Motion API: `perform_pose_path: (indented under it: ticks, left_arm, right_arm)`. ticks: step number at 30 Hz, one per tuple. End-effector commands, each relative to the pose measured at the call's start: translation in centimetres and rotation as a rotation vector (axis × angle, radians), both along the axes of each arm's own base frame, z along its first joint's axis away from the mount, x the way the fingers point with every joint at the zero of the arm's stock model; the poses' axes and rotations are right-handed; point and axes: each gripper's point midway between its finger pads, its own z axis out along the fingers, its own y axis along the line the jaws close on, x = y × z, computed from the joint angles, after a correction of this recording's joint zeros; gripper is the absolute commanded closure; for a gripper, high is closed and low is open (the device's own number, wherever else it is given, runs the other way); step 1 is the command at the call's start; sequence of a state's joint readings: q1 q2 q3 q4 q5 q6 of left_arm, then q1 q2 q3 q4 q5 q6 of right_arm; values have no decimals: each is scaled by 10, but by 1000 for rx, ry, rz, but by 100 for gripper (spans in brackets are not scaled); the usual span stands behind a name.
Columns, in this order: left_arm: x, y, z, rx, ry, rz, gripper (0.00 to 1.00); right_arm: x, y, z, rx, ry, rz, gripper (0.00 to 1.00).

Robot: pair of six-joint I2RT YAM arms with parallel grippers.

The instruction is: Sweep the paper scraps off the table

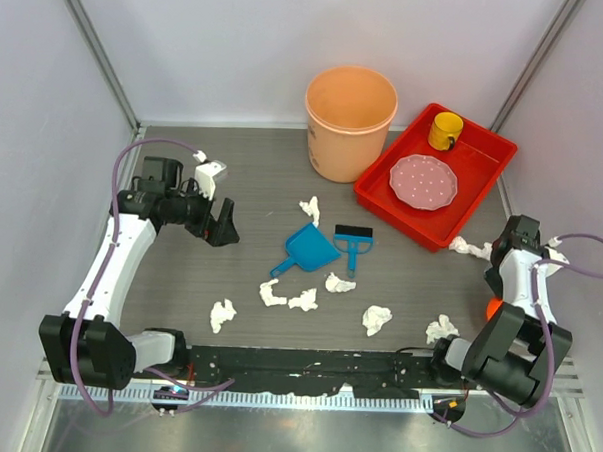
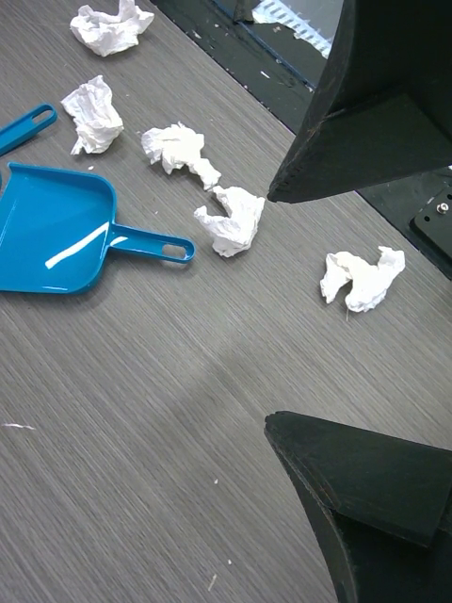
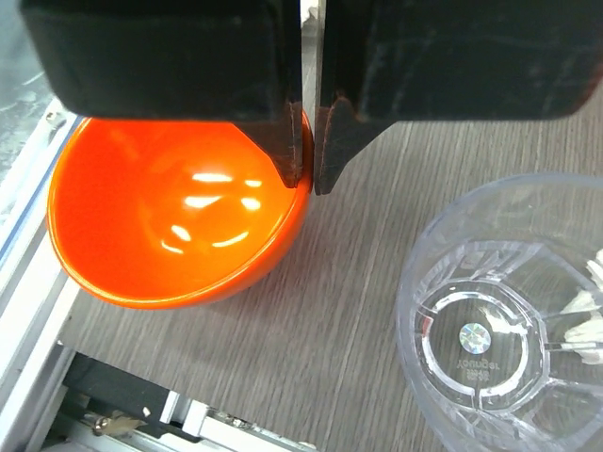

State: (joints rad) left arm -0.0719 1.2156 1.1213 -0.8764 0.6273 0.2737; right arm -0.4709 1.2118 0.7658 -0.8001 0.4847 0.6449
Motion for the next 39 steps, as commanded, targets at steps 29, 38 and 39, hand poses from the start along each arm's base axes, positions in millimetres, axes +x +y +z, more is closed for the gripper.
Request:
perform_pose_path:
  ticks: [29, 38, 39]
  left_arm:
    - [-8, -83, 16, 258, -183, -422, 1]
    - [4, -236, -37, 271, -292, -832, 28]
    - [-2, -254, -38, 235, -308, -896, 33]
  right_arm:
    - [75, 20, 145, -222, -321, 473, 18]
    - [106, 79, 172, -142, -548, 752, 18]
    - [107, 85, 168, -125, -556, 773, 18]
